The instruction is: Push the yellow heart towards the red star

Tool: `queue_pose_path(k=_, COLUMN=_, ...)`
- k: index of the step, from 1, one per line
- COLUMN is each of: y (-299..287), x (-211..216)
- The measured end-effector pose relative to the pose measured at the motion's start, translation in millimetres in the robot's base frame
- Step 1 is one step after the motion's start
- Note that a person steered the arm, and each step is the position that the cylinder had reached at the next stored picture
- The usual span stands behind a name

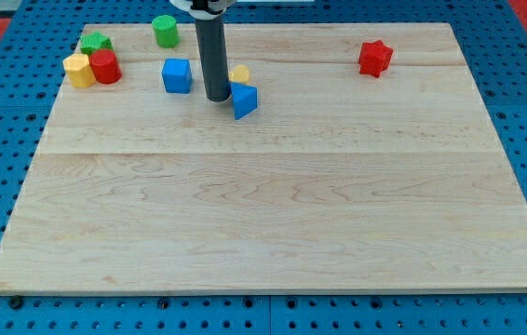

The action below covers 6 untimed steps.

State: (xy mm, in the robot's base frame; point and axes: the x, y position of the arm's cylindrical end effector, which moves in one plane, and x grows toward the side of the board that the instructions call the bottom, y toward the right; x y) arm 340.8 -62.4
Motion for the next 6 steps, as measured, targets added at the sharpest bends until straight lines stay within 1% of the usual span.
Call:
queue_pose_path(k=2, y=60.3, x=-32.8)
queue_pose_path(k=3, y=70.2, x=-32.8)
queue_pose_path(k=4, y=2.5, x=-36.4)
queue_pose_path(k=5, y=51.6, x=-47.0)
queue_pose_path(k=6, y=134.6, x=-54.1)
